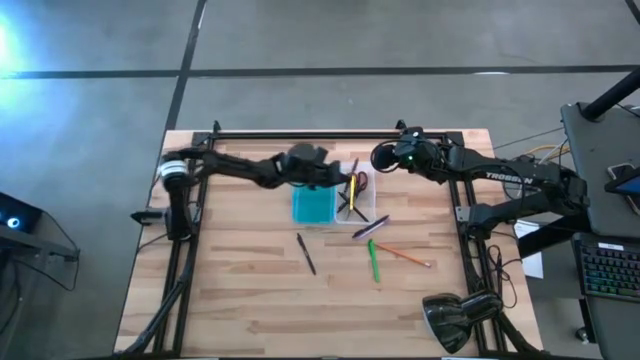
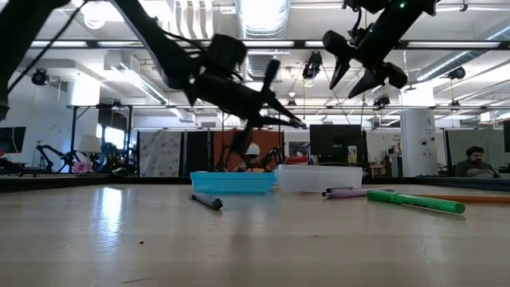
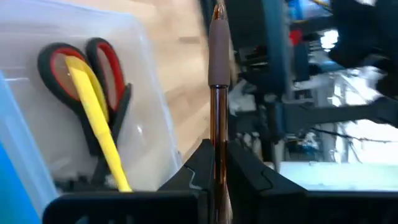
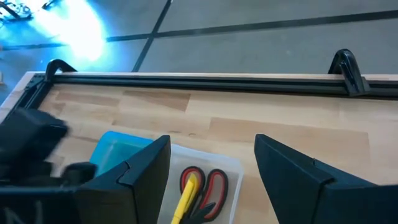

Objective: Pick & place school supplies into a supply box
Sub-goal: Put the brown pen into the supply box, then put the black pen into the supply box

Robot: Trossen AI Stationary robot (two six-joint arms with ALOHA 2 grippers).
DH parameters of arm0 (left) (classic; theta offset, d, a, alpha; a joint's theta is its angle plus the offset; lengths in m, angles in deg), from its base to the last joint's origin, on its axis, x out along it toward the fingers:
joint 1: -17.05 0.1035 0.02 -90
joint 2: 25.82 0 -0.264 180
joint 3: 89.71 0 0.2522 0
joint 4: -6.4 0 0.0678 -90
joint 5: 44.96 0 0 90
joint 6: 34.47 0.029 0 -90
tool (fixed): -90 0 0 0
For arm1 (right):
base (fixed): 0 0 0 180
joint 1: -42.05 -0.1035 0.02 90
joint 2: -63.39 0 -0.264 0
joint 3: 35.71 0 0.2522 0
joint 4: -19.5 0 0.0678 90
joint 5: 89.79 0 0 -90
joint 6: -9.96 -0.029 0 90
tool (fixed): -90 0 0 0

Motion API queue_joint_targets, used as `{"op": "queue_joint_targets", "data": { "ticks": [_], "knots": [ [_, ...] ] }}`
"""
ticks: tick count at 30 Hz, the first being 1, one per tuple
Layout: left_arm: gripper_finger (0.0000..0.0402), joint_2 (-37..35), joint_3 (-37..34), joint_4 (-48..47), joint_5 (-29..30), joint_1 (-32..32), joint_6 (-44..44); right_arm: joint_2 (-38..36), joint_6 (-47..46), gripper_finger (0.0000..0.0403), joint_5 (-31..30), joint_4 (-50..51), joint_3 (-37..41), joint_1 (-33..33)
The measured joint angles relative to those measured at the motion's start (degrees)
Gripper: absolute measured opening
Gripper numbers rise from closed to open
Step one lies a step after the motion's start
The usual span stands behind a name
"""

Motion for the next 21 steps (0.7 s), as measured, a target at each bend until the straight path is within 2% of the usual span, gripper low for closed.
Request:
{"op": "queue_joint_targets", "data": {
  "ticks": [3,7,12,15,18,21],
  "knots": [
    [0.0019,3.3,4.4,-6.2,2.5,-0.1,0.0,-0.5,-0.1,0.0224,0.1,0.8,0.0,0.0],
    [0.0054,5.1,8.4,-14.8,3.0,-0.2,3.0,-1.4,-0.1,0.0224,0.1,2.5,0.0,0.0],
    [0.0094,5.1,9.7,-16.1,2.0,-1.2,5.7,-2.1,0.0,0.0224,-0.1,4.3,0.0,0.1],
    [0.0105,3.5,9.5,-17.8,-0.3,-1.2,8.3,-2.2,0.4,0.0224,-0.1,4.3,0.0,0.2],
    [0.0107,0.4,9.4,-23.3,-3.9,-1.1,18.5,-2.2,0.8,0.0224,-0.1,4.3,0.0,0.2],
    [0.0107,-4.6,9.4,-34.5,-6.1,-1.9,36.2,-2.2,2.9,0.0224,-0.1,4.3,0.0,0.2]
  ]
}}
